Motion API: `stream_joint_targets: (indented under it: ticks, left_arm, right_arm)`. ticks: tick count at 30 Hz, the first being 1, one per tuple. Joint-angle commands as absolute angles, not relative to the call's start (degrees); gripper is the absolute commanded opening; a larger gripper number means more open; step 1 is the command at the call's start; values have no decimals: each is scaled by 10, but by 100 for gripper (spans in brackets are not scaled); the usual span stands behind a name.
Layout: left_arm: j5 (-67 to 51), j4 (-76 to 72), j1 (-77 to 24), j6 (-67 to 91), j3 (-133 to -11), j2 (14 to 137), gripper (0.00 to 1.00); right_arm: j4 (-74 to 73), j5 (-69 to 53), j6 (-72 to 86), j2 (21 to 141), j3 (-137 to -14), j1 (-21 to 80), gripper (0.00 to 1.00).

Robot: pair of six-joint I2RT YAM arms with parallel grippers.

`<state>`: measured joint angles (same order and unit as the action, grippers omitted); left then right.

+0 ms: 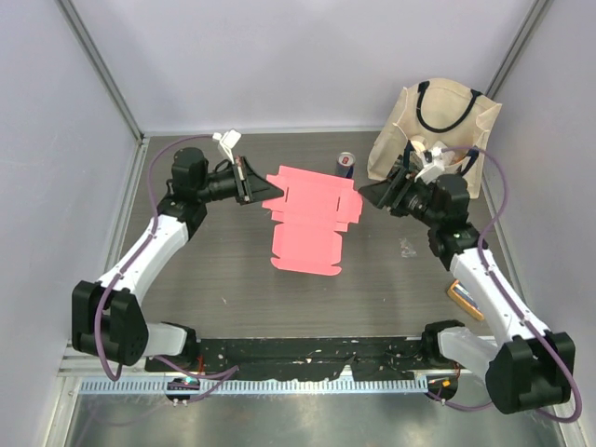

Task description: Fold the paper box

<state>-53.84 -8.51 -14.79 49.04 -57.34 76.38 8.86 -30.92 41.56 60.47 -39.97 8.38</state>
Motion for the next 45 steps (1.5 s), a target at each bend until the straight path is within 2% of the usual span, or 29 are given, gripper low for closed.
stream_joint_targets:
  ticks: [1,9,13,17,25,27,30,31,33,34,37,39,40,42,43,45]
  left_arm:
    - [-534,-36,-148,437,-606,738,0]
    - [-562,-2,-183,390,-624,744,0]
    - [-566,45,-212,346,-635,740,0]
    - [-556,95,-236,305,-648,738,0]
    - [-563,107,-253,292,-652,741,0]
    - [-567,107,-254,290,-652,739,0]
    - [-568,106,-257,287,-651,736,0]
    - [-568,109,-257,287,-651,736,0]
    - [-560,112,-256,280,-654,734,0]
    - [-555,122,-257,274,-656,730,0]
    - [-535,142,-257,256,-664,722,0]
    - [-527,149,-257,240,-669,715,0]
    - [-513,156,-257,236,-671,703,17]
    - [-494,154,-256,229,-666,687,43]
    - [-473,147,-256,224,-658,677,60]
    - [-454,134,-254,223,-648,646,69]
  right_arm:
    - [-142,-137,206,563,-506,89,71]
    - [-107,-267,146,590,-588,114,70]
    - [-82,-412,142,662,-612,151,70]
    - [-117,-454,117,711,-642,197,68]
    - [-3,-563,191,718,-596,226,61]
    - [28,-572,199,708,-578,226,56]
    - [38,-588,205,707,-570,227,43]
    - [40,-593,205,708,-569,226,35]
    - [40,-594,204,708,-564,227,27]
    - [44,-590,205,705,-563,226,17]
    - [48,-555,208,702,-555,227,1]
    - [55,-543,226,707,-554,227,1]
    - [59,-534,228,708,-553,227,1]
    - [64,-529,236,707,-549,227,1]
    - [69,-526,238,706,-545,227,2]
    - [77,-531,246,701,-539,227,1]
